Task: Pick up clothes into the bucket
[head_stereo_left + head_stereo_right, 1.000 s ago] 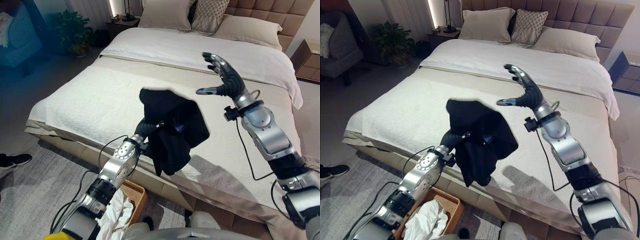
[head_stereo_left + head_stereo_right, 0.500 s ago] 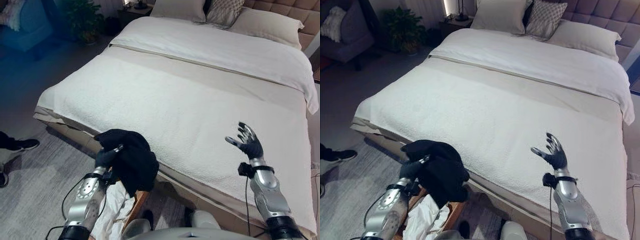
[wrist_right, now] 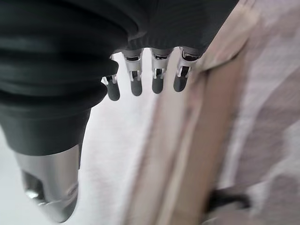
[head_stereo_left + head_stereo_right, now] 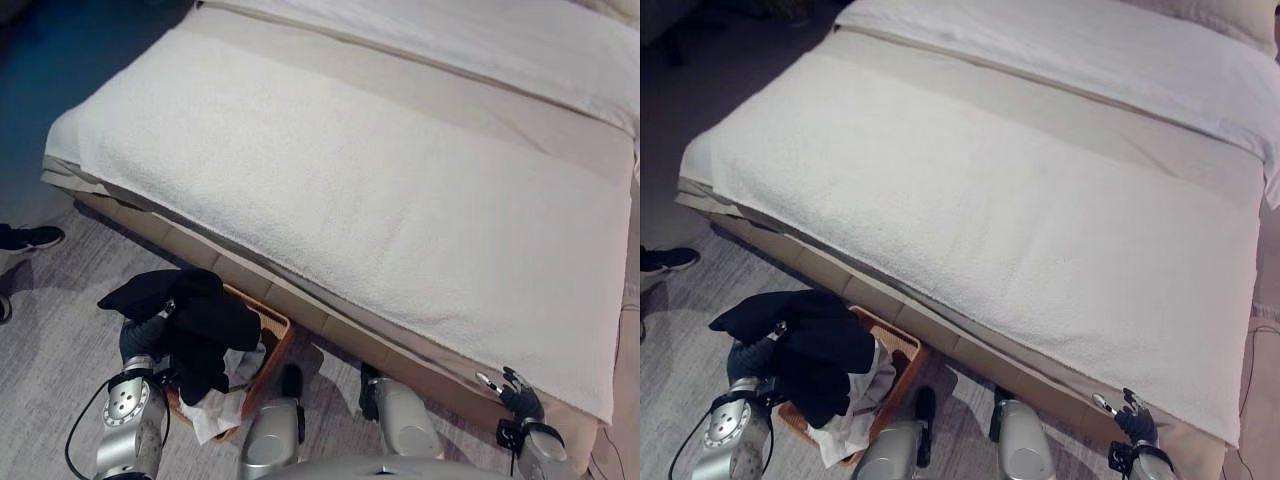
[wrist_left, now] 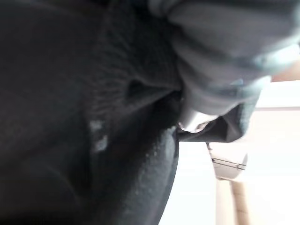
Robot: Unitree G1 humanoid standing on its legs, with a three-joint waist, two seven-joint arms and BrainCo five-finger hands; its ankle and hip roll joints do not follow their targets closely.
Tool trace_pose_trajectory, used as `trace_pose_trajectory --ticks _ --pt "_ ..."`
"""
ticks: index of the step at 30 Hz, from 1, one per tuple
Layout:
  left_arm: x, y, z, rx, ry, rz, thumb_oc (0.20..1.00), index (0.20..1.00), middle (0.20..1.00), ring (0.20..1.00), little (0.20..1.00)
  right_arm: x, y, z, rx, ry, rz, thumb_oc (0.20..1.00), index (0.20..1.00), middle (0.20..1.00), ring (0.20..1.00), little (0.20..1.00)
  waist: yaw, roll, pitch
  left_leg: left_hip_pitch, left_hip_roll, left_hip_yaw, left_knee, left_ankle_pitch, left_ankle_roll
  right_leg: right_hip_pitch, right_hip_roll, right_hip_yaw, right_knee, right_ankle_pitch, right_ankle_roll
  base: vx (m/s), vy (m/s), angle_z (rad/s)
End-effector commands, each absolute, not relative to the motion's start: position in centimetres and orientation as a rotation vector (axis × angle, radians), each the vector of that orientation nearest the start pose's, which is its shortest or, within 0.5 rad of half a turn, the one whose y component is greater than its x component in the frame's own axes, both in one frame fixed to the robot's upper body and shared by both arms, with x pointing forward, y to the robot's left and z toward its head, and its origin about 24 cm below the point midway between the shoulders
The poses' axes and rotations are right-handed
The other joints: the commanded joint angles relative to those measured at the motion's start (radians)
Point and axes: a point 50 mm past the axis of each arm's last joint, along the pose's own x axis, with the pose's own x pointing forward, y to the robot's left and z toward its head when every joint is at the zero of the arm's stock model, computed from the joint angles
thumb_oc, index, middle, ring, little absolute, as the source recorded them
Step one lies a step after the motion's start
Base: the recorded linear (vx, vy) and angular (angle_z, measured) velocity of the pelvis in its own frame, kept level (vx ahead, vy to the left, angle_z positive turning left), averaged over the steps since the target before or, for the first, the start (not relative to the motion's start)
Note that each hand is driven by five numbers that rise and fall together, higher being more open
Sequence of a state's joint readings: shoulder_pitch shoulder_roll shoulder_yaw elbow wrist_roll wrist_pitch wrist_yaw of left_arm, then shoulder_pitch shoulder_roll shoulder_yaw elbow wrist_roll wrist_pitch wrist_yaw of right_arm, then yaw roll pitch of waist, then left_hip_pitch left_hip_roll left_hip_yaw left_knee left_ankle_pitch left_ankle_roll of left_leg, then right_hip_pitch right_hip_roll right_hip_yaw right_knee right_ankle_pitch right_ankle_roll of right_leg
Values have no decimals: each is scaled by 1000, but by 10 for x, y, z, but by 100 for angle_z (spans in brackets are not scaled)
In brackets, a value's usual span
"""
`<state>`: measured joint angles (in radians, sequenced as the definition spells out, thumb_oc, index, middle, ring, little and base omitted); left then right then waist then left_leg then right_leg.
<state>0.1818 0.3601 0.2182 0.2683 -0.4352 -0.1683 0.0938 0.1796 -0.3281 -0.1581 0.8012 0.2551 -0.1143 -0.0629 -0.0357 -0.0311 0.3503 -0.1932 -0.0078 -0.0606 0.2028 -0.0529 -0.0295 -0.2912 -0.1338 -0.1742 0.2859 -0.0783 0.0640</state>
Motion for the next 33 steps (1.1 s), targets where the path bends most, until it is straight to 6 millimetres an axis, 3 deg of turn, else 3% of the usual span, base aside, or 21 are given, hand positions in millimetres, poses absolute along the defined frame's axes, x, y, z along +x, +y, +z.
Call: trace_pose_trajectory --ticks 1,5,14,19,20,22,23,24,25,26,27,28,31,32,33 --pt "193 329 24 173 64 521 200 200 200 200 200 125 -303 -100 -182 741 -413 1000 1000 1000 1000 1000 10 -38 8 -84 -7 -46 96 -30 -26 63 -38 17 -54 28 58 -46 10 -4" --pt "198 340 13 305 149 571 200 200 200 200 200 131 -301 -98 -213 718 -393 1000 1000 1000 1000 1000 3 -59 54 -125 1 -43 133 -31 -27 20 -38 26 -22 26 58 -47 9 -2" --pt "217 370 19 718 274 632 200 200 200 200 200 164 -286 -79 -235 562 -325 1000 1000 1000 1000 1000 -14 -123 149 -226 20 -31 251 -61 -20 -73 -20 57 54 14 56 -65 13 -7" --pt "221 376 27 750 266 670 200 200 200 200 200 175 -280 -68 -233 492 -287 1000 1000 1000 1000 1000 -27 -143 170 -314 24 -29 338 -90 -11 -154 -19 69 132 -5 51 -74 29 -9" --pt "221 380 26 744 285 711 200 200 200 200 200 177 -276 -64 -244 468 -259 1000 1000 1000 1000 1000 -40 -149 170 -400 21 -29 422 -121 6 -243 -23 78 234 -41 44 -65 54 -4" --pt "221 382 24 747 301 724 200 200 200 200 200 176 -277 -64 -244 469 -267 1000 1000 1000 1000 1000 -45 -148 170 -432 16 -31 451 -130 11 -273 -25 81 270 -53 41 -60 49 -8" --pt "222 381 24 746 302 732 934 934 934 934 934 176 -277 -62 -244 463 -270 1000 1000 1000 1000 1000 -50 -148 170 -471 10 -38 487 -141 16 -307 -31 83 309 -66 37 -58 34 -8" --pt "225 381 26 746 297 739 1000 1000 1000 1000 1000 174 -277 -64 -249 471 -268 1000 1000 1000 1000 1000 -55 -149 170 -495 8 -40 506 -148 19 -330 -35 81 334 -77 33 0 0 0" --pt "225 381 25 749 308 745 1000 1000 1000 1000 1000 170 -278 -66 -260 490 -270 1000 1000 1000 1000 1000 -55 -148 170 -499 8 -45 540 -189 17 -330 -34 84 366 -114 37 -41 6 14" --pt "227 381 30 753 285 754 1000 1000 1000 1000 1000 172 -278 -65 -263 484 -275 1000 1000 1000 1000 1000 -59 -150 170 -536 4 -48 542 -157 19 -363 -40 79 365 -87 30 51 -8 18" --pt "226 381 28 758 296 756 1000 1000 1000 1000 1000 168 -278 -68 -274 501 -273 1000 1000 1000 1000 1000 -56 -150 170 -526 7 -51 566 -196 17 -358 -38 82 390 -121 36 -26 0 12" --pt "226 381 28 766 296 760 1000 1000 1000 1000 1000 167 -279 -69 -282 511 -278 1000 1000 1000 1000 1000 -55 -152 170 -532 7 -54 569 -195 16 -361 -38 80 388 -121 36 59 -9 3" --pt "227 381 27 761 306 778 1000 1000 1000 1000 1000 169 -279 -71 -288 523 -282 1000 1000 1000 1000 1000 -50 -151 170 -525 4 -59 549 -184 14 -358 -42 76 371 -112 37 -55 -6 6" --pt "230 379 29 758 295 780 1000 1000 1000 1000 1000 171 -278 -71 -284 522 -283 1000 1000 1000 1000 1000 -50 -151 170 -539 -2 -57 528 -145 16 -371 -47 70 353 -79 30 -109 2 1" --pt "231 377 28 758 293 780 1000 1000 1000 1000 1000 172 -277 -71 -286 525 -281 1000 1000 1000 1000 1000 -49 -149 170 -529 -3 -57 514 -139 14 -362 -49 68 343 -77 30 -108 2 4"
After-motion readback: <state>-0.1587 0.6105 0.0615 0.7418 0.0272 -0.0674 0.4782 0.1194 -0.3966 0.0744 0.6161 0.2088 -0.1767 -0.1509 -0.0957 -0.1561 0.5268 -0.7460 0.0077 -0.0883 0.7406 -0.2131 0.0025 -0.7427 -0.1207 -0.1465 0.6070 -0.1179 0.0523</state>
